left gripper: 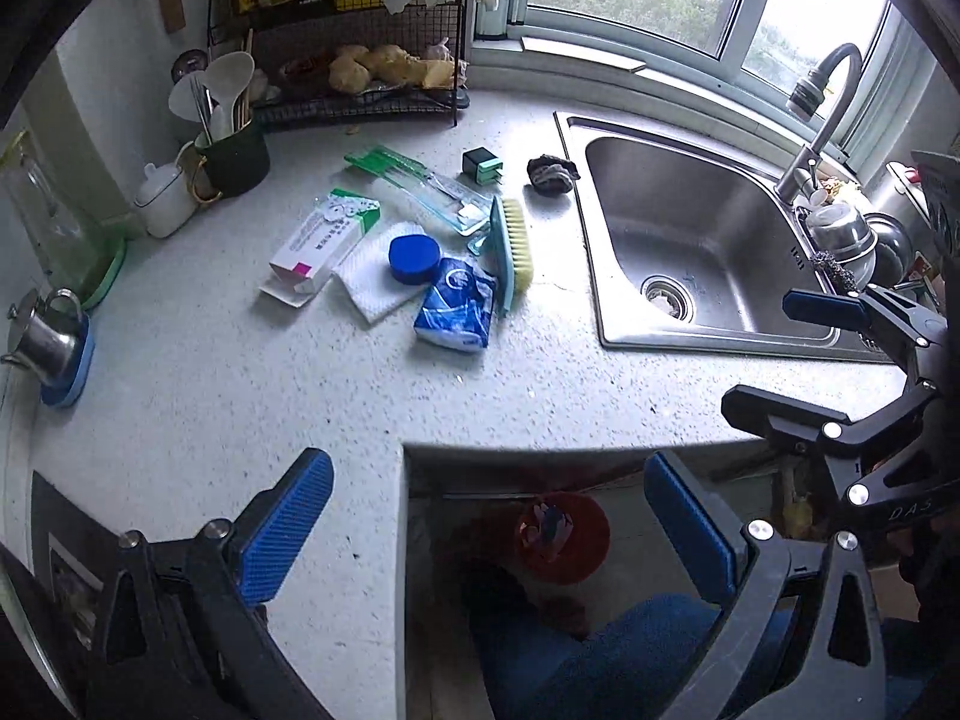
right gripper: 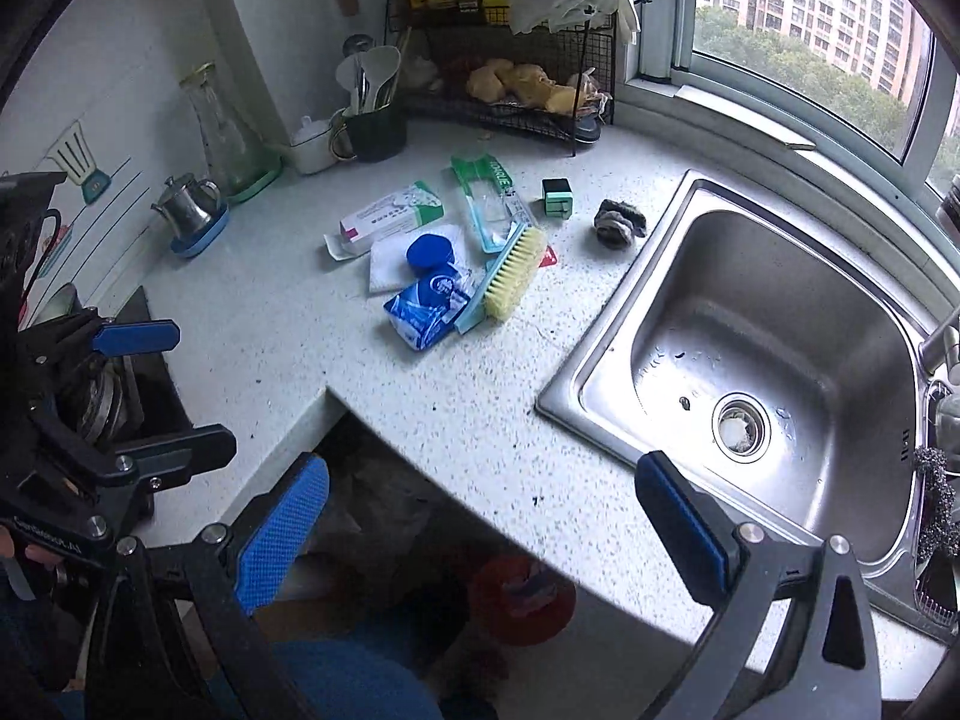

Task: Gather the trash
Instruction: 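Lower the right tool onto the wooden scrub brush and close it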

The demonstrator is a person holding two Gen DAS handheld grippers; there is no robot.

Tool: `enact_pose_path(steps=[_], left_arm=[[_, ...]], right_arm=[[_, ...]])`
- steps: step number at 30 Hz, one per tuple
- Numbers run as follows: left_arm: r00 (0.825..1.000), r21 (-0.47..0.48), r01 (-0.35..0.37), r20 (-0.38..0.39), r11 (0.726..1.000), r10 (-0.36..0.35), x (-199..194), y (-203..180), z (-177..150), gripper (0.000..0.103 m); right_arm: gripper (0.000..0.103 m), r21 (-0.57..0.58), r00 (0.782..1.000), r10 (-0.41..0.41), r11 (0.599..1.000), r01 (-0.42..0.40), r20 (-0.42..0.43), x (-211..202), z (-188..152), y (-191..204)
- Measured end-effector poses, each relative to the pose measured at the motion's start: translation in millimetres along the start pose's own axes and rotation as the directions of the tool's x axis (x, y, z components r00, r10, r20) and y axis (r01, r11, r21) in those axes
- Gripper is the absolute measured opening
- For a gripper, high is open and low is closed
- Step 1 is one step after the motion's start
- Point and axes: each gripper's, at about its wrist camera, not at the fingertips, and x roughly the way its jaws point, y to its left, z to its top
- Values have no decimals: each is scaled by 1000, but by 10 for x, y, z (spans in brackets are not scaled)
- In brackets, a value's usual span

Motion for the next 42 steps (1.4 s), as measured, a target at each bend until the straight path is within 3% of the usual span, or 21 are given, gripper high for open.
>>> enact_pose_path(steps=[11,22,29,33,34,36,42], left_arm=[[997,86,66,-41,994,-62,514,458,869,103],[988,90,96,-130,991,-84,1090,800,1341,103],[982,87,103,-167,991,-87,1313,956,1417,103],[980,76,101,-181,992,-86,1398,1029,1409,103],[979,72,102,-183,992,-87,1413,1046,1403,103],[977,58,108,-190,992,-96,1437,1087,1396,103],[977,41,105,-189,994,-96,1395,1205,1329,103]], right_arm=[[102,46,996,-40,998,44,-79,516,754,-89],[101,89,980,-31,995,49,-197,1170,1154,-199],[80,152,957,-4,987,50,-289,1585,1245,-355],[54,164,936,5,985,56,-352,1777,1215,-399],[52,158,933,6,986,55,-360,1807,1199,-396],[42,151,930,11,987,48,-367,1854,1176,-373],[26,111,929,-11,992,57,-371,1930,1233,-243]])
